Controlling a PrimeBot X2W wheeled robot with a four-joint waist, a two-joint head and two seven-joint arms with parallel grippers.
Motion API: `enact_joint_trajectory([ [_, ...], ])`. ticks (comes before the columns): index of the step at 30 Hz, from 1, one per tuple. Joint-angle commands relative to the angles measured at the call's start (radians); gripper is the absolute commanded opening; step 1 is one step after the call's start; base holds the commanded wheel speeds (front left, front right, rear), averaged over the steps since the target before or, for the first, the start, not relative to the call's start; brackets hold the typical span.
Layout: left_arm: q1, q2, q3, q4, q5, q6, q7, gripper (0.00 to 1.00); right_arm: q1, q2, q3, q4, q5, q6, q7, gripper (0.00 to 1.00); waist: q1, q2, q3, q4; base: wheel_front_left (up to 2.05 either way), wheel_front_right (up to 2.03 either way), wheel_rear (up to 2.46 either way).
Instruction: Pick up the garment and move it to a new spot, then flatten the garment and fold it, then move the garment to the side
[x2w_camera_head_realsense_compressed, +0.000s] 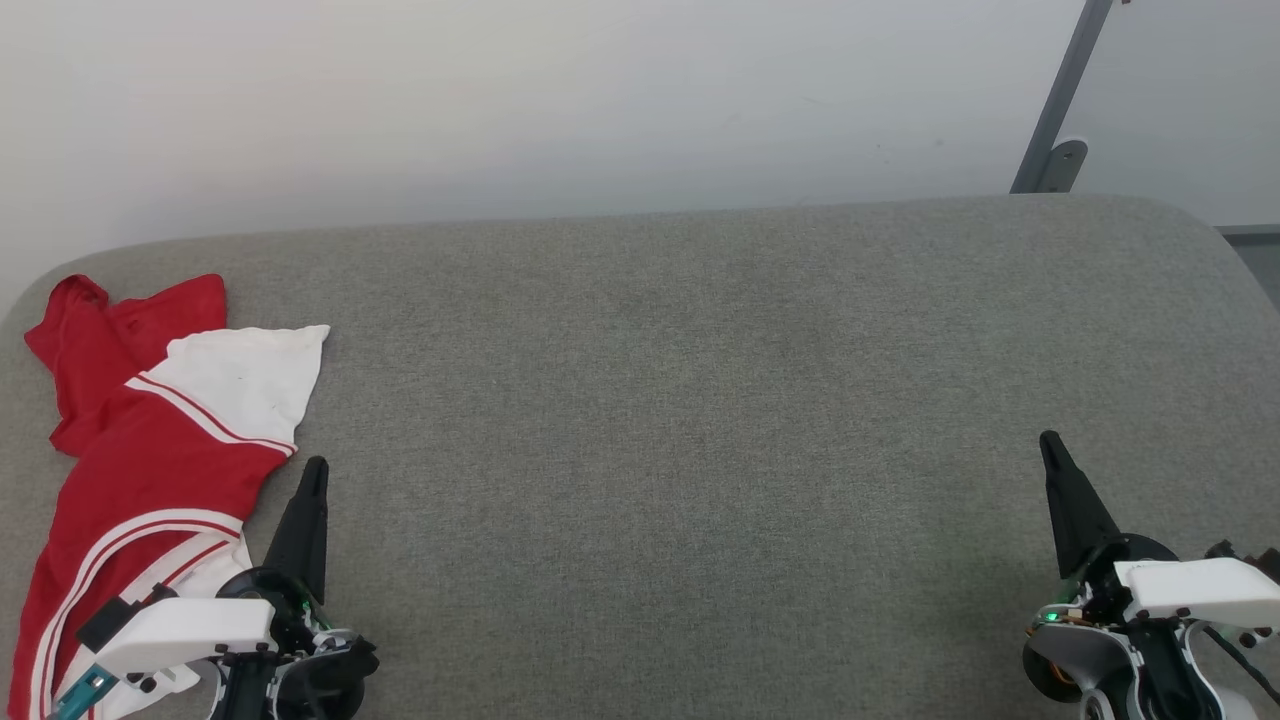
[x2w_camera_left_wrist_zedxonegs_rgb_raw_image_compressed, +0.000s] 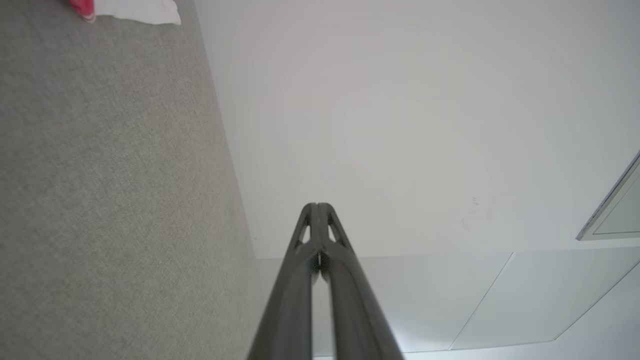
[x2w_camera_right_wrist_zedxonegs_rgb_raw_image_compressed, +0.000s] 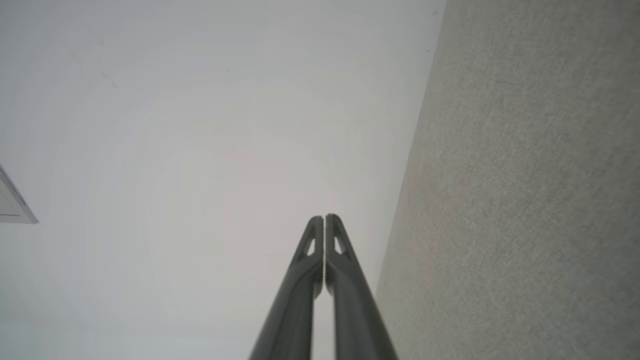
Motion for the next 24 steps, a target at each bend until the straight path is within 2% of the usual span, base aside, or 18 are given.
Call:
enact_joint_trajectory([
  [1,-0.015,0.002,0.001,-0.002,0.004,0.003,0.000,0.00,-0.005,0.001,0.001,0.001,0.003,0.000,-0.001,0.00,0.0000,0.0000,0.000,0.000,0.00,0.00,0.00],
  [24,-0.015,0.002,0.001,-0.002,0.004,0.003,0.000,0.00,-0.005,0.001,0.000,0.001,0.003,0.000,-0.001,0.00,0.0000,0.0000,0.000,0.000,0.00,0.00,0.00],
])
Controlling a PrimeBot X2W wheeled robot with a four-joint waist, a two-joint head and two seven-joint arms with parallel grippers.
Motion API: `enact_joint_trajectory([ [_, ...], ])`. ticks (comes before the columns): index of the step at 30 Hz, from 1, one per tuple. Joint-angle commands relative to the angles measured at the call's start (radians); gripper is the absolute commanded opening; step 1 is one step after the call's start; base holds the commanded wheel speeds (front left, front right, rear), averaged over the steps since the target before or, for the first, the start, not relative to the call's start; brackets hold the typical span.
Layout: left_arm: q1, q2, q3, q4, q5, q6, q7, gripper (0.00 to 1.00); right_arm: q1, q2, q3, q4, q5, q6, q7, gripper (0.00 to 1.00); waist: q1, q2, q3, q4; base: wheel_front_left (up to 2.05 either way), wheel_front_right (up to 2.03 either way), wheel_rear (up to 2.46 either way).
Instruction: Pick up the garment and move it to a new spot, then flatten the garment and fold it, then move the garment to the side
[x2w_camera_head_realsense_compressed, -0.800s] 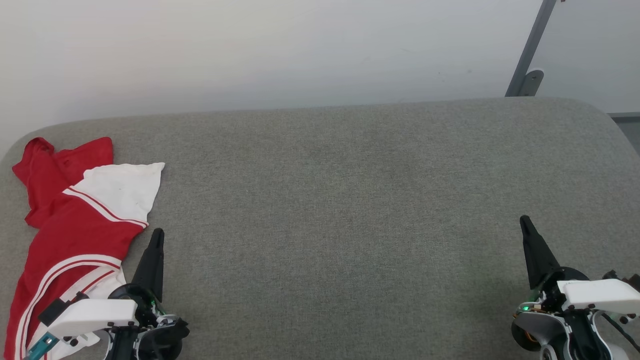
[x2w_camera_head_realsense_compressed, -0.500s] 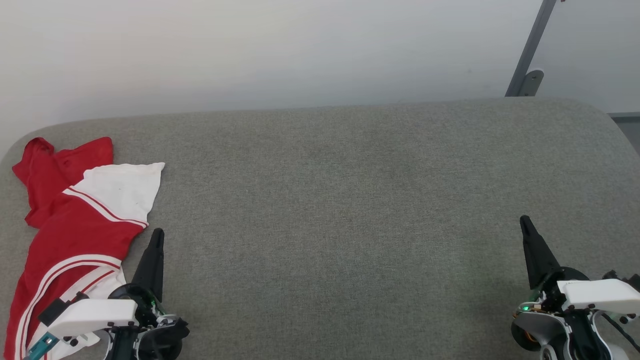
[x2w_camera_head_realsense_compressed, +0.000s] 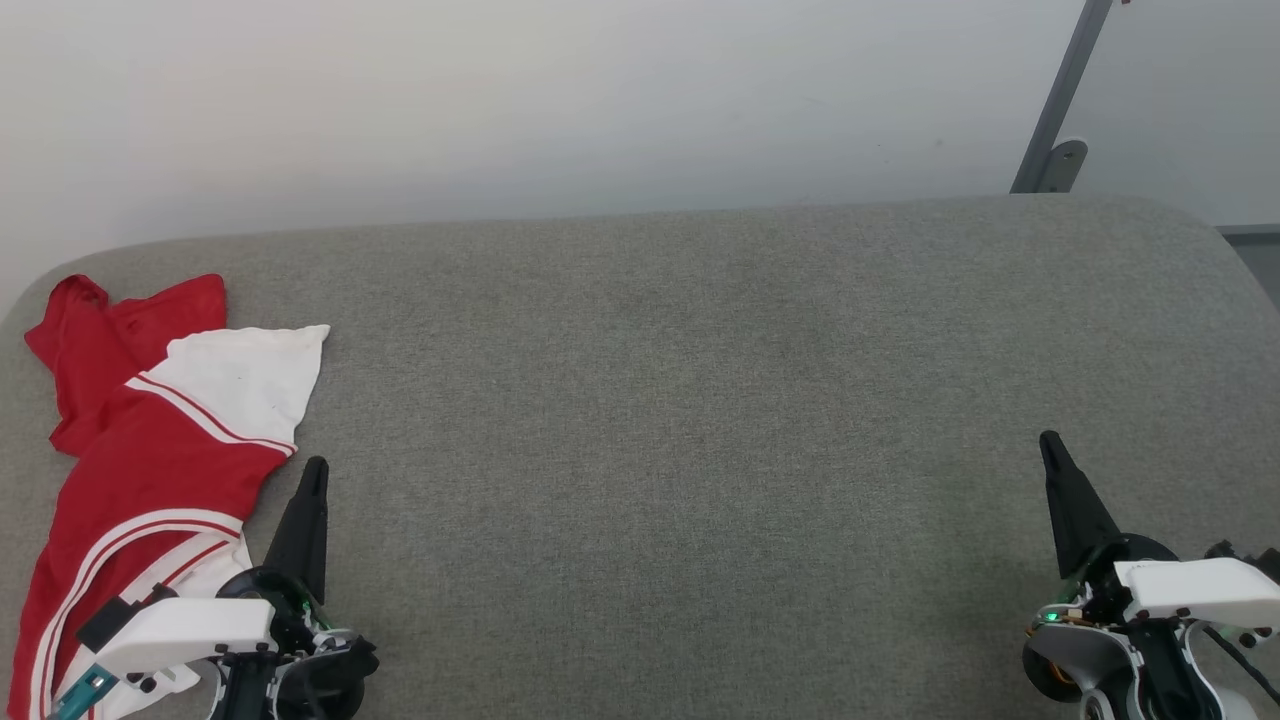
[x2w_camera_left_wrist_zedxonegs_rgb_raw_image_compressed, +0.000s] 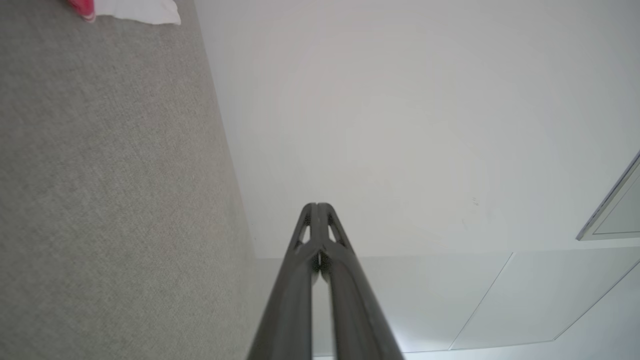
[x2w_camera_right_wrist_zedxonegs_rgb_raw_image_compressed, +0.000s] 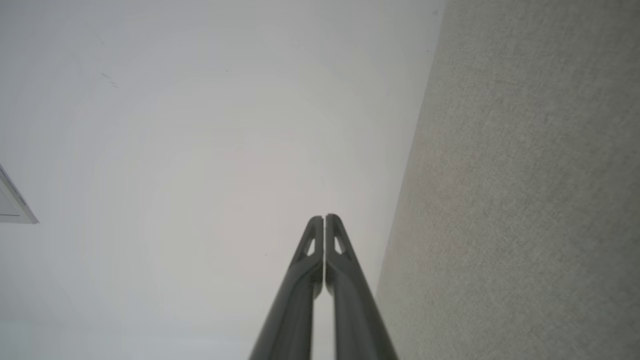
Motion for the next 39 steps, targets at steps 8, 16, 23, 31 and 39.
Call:
enact_joint_trajectory([
  [8,-0.015,0.002,0.001,-0.002,0.004,0.003,0.000,0.00,-0.005,0.001,0.000,0.001,0.002,0.000,-0.001,0.00,0.0000,-0.0001,0.000,0.000,0.00,0.00,0.00],
  [16,-0.015,0.002,0.001,-0.002,0.004,0.003,0.000,0.00,-0.005,0.001,0.000,0.001,0.002,0.000,-0.001,0.00,0.0000,-0.0001,0.000,0.000,0.00,0.00,0.00],
  [23,0.011,0.001,0.000,0.032,0.008,0.000,-0.006,1.00,0.005,0.003,0.001,0.037,-0.004,0.000,-0.007,1.00,0.0000,-0.0001,0.000,0.000,0.00,0.00,0.00],
  [31,-0.024,0.048,-0.028,0.035,0.071,0.000,-0.050,1.00,-0.056,-0.018,0.022,0.071,-0.062,0.000,-0.050,1.00,0.0000,-0.0001,0.000,0.002,0.00,0.00,0.00],
  [39,-0.050,0.098,-0.073,0.051,0.214,0.000,-0.097,1.00,-0.104,-0.053,0.061,0.113,-0.203,0.000,-0.097,1.00,0.0000,-0.0001,0.000,0.005,0.00,0.00,0.00],
])
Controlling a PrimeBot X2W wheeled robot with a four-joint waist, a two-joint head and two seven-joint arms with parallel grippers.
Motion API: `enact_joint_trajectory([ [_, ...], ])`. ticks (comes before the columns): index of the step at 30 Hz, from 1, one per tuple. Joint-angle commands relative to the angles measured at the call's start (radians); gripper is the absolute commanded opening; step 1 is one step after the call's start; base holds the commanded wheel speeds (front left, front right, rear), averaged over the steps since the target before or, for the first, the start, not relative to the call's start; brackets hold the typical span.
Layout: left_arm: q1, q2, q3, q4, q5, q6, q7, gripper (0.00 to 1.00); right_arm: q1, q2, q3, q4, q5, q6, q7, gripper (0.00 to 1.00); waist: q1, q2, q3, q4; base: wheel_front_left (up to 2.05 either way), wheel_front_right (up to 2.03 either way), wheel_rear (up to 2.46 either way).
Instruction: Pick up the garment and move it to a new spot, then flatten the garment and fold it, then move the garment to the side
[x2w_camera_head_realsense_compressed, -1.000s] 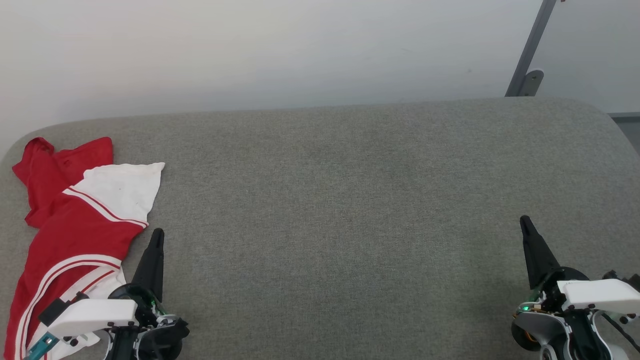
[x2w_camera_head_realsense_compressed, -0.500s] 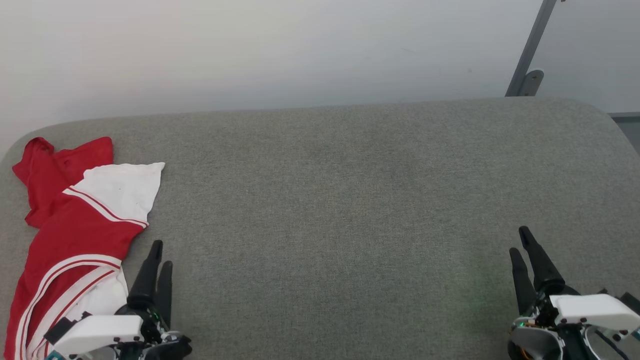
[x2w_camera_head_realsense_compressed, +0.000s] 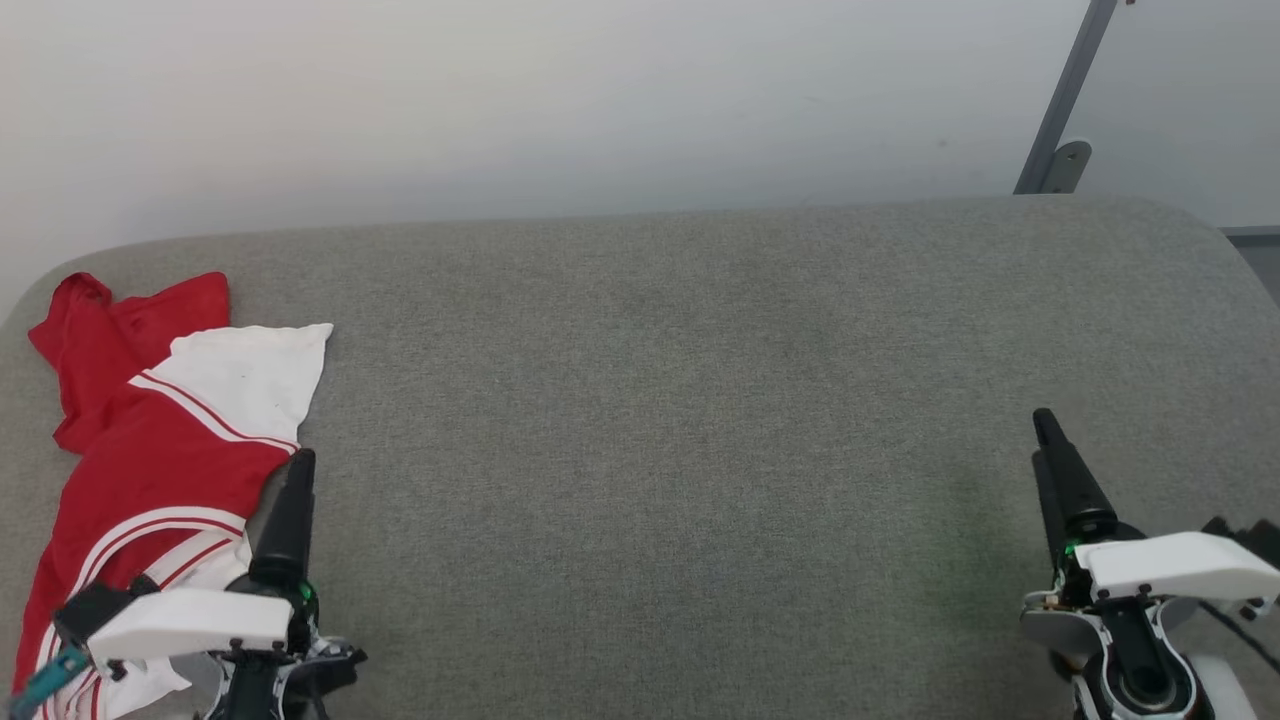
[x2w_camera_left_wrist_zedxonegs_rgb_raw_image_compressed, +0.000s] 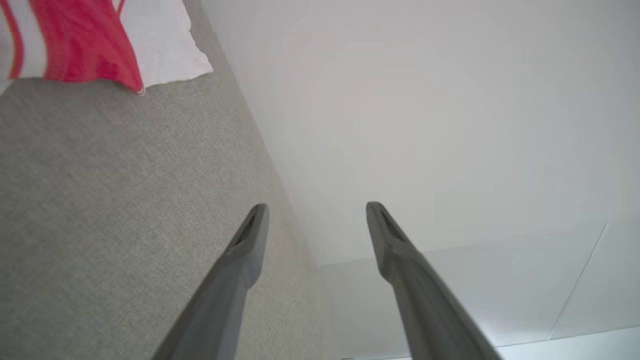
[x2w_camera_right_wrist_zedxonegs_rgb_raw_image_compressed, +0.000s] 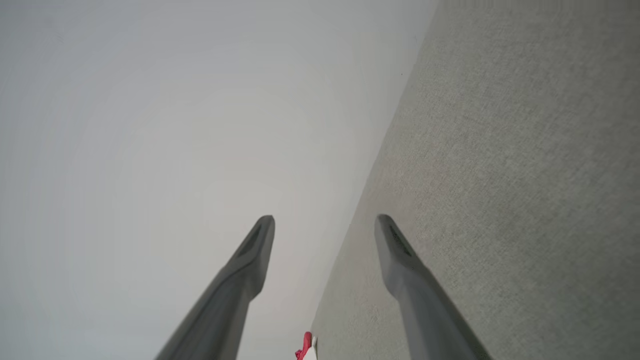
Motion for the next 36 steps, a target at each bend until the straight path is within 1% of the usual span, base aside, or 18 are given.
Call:
enact_joint_trajectory([
  [1,-0.037,0.014,-0.002,-0.013,0.041,0.000,-0.011,1.00,-0.041,-0.013,0.006,-0.003,-0.039,0.000,-0.012,1.00,0.0000,0.0000,0.000,0.000,0.00,0.00,0.00],
  [11,-0.039,0.024,0.022,-0.037,0.275,0.001,-0.052,1.00,-0.072,-0.017,-0.014,0.002,-0.312,0.000,-0.052,1.00,0.0000,0.0000,0.002,0.002,0.00,0.00,0.00],
  [12,-0.039,0.024,0.022,-0.037,0.275,0.001,-0.052,1.00,-0.072,-0.017,-0.014,0.002,-0.312,0.000,-0.052,1.00,0.0000,0.0000,0.002,0.002,0.00,0.00,0.00],
  [13,-0.037,0.027,0.019,-0.039,0.317,0.001,-0.059,1.00,-0.076,-0.016,-0.016,0.002,-0.369,0.000,-0.060,1.00,0.0000,0.0000,0.002,0.002,0.00,0.00,0.00],
  [14,-0.037,0.030,0.015,-0.041,0.338,0.001,-0.064,1.00,-0.078,-0.015,-0.018,0.002,-0.397,0.000,-0.064,1.00,0.0000,0.0000,0.002,0.002,0.00,0.00,0.00],
  [15,-0.037,0.030,0.015,-0.041,0.338,0.001,-0.064,1.00,-0.078,-0.015,-0.018,0.002,-0.397,0.000,-0.064,1.00,0.0000,0.0000,0.002,0.002,0.00,0.00,0.00],
  [25,-0.046,0.061,-0.017,-0.038,0.524,0.001,-0.099,1.00,-0.101,-0.016,-0.027,0.012,-0.671,0.000,-0.099,1.00,0.0000,0.0000,0.005,0.004,0.00,0.00,0.00],
  [36,-0.064,0.094,-0.055,-0.019,0.705,0.001,-0.134,1.00,-0.131,-0.010,-0.037,0.041,-0.926,0.000,-0.135,1.00,0.0000,0.0000,0.009,0.004,0.00,0.00,0.00],
])
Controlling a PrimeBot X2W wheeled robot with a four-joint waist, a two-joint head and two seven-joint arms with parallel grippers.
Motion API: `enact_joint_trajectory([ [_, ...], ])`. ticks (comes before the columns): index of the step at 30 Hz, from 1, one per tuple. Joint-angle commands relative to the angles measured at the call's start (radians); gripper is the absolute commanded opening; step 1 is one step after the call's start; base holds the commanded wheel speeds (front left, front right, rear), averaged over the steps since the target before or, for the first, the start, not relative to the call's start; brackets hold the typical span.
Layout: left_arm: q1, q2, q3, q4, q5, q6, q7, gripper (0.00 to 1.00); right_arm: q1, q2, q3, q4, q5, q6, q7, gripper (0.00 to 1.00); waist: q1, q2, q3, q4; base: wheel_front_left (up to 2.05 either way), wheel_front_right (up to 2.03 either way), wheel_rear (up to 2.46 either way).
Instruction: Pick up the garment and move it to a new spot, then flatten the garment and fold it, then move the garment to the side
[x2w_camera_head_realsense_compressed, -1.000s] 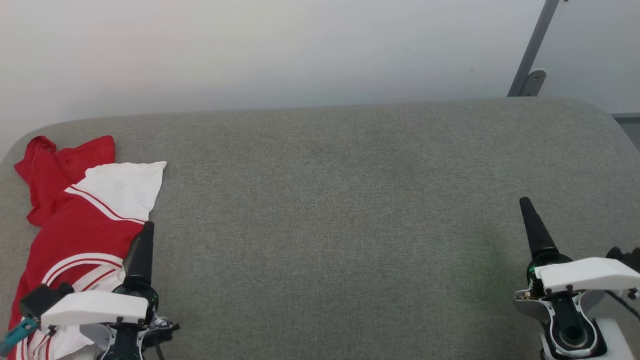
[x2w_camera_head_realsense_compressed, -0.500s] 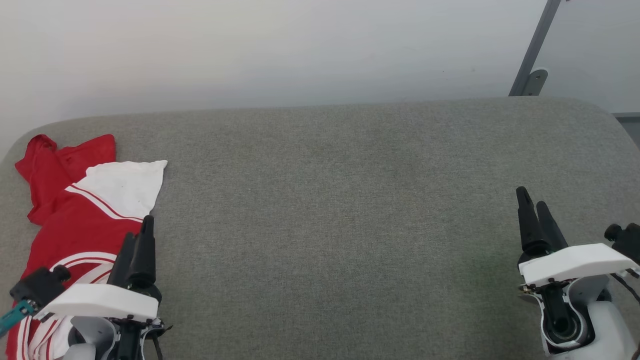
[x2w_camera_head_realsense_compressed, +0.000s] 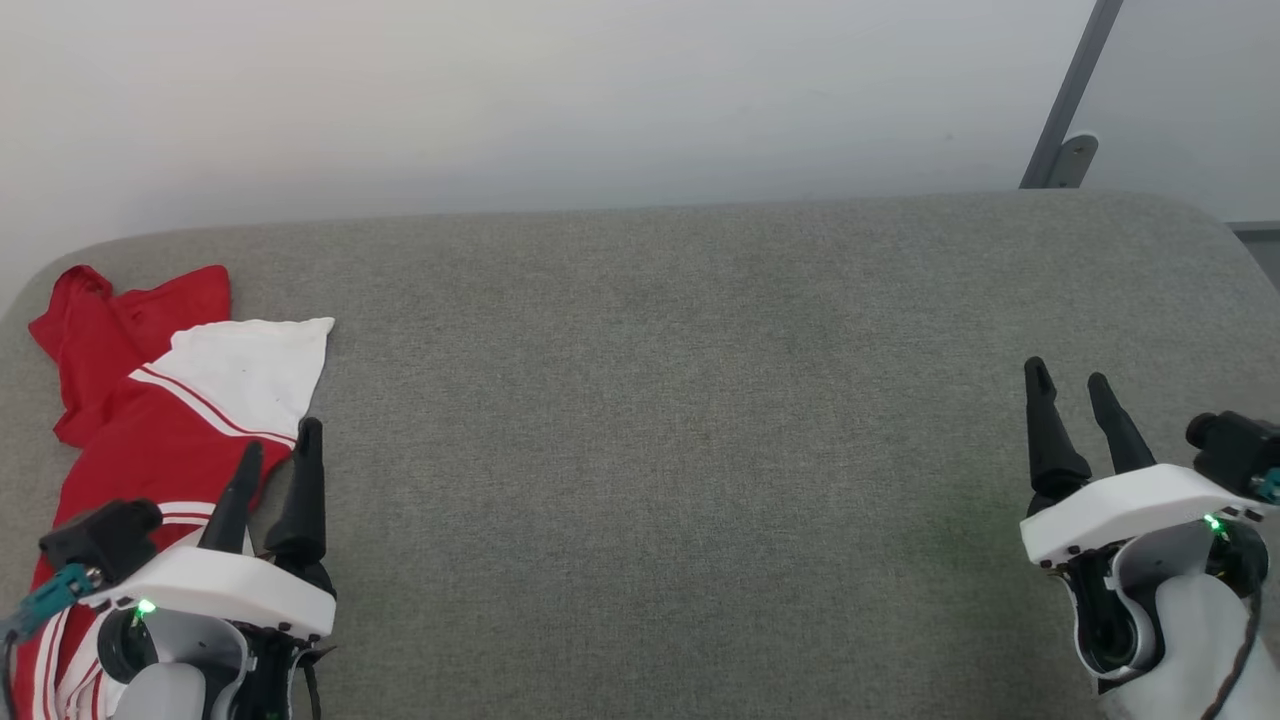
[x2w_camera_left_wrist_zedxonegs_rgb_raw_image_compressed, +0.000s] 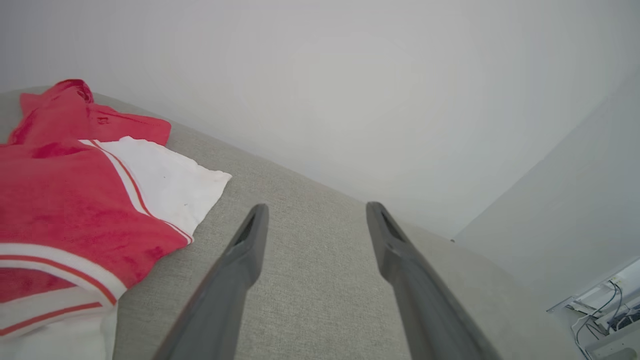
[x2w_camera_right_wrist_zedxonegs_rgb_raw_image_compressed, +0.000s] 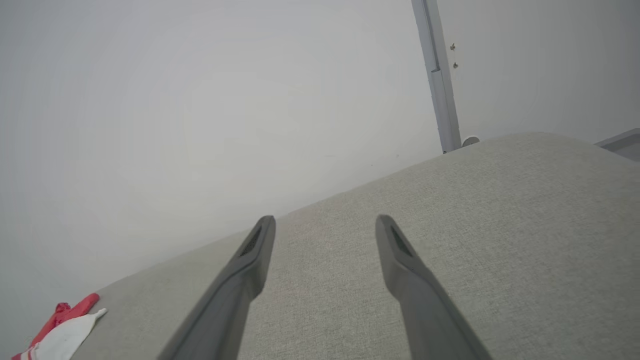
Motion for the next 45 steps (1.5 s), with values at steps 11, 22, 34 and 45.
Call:
enact_joint_trajectory([
  [11,-0.034,0.034,-0.029,0.009,0.167,0.001,-0.040,1.00,-0.055,-0.001,-0.013,0.026,-0.213,0.000,-0.042,1.00,0.0000,0.0000,0.000,-0.002,0.00,0.00,0.00],
  [22,-0.020,0.038,-0.038,0.033,0.244,0.001,-0.070,1.00,-0.062,0.004,-0.026,0.045,-0.350,0.000,-0.071,1.00,0.0000,0.0000,-0.004,-0.001,0.00,0.00,0.00],
  [34,-0.016,0.046,-0.045,0.078,0.273,0.001,-0.095,1.00,-0.049,0.008,-0.025,0.070,-0.461,0.000,-0.096,1.00,0.0000,0.0000,-0.009,0.003,0.00,0.00,0.00],
  [45,-0.032,0.073,-0.065,0.102,0.302,0.002,-0.121,1.00,-0.050,0.020,-0.057,0.088,-0.523,0.000,-0.122,1.00,0.0000,0.0000,-0.003,0.007,0.00,0.00,0.00],
])
